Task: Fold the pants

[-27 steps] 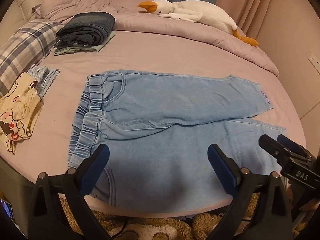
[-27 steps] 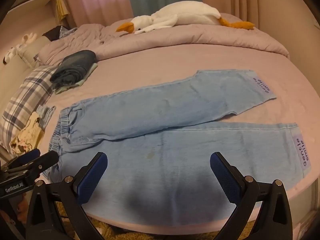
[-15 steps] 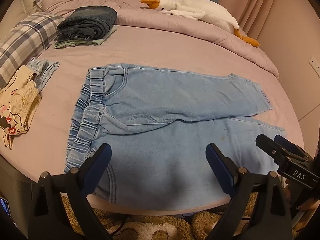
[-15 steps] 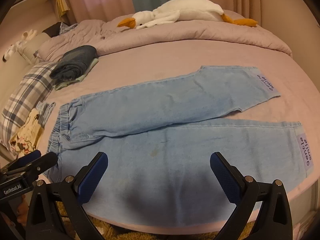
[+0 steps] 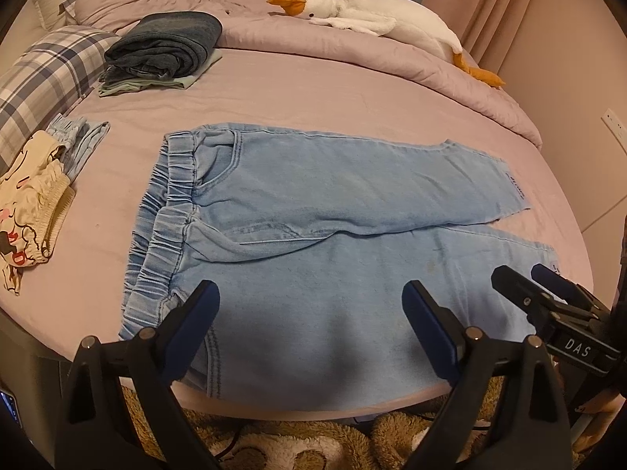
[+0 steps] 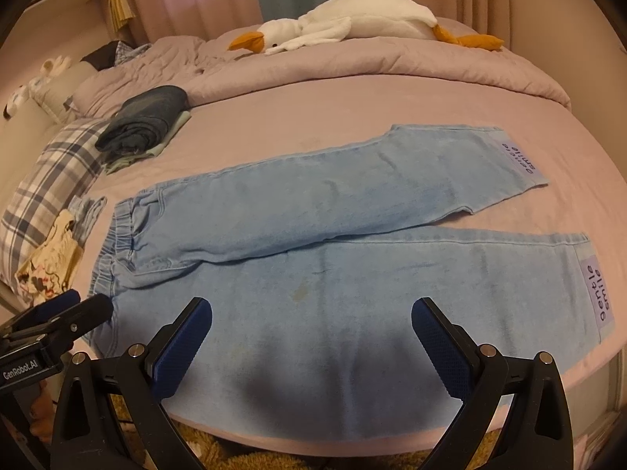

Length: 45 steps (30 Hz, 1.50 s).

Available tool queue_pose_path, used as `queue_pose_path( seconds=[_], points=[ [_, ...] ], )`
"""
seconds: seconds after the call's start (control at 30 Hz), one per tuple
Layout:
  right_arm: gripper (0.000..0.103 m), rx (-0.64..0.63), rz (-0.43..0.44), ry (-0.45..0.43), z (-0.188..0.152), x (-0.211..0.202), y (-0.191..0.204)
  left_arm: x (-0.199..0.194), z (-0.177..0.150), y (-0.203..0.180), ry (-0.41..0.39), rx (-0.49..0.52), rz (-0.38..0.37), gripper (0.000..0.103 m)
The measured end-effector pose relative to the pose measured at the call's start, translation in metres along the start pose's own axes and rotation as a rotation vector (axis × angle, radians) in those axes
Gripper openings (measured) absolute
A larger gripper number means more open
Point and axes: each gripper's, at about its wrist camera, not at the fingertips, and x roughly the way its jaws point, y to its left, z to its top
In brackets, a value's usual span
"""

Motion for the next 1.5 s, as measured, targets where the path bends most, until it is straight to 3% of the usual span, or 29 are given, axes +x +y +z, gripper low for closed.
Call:
queue_pose_path(
  seconds=[0.67, 0.8, 1.5],
  points=[
    [0.098, -0.018, -0.018, -0.035, -0.003, -0.002, 0.000, 0.000, 0.002, 0.003, 0.004, -0.013, -0.008, 0.093],
    [0.098, -0.009, -0.018, -0.075, -0.002, -0.006, -0.003, 0.001, 0.002, 0.003, 0.007, -0.012, -0.011, 0.093],
    [0.098, 0.073, -0.100, -0.039, -0.005, -0.013, -0.035, 0.007, 0.004, 0.001, 0.025, 0.006, -0.012, 0.093]
  ],
)
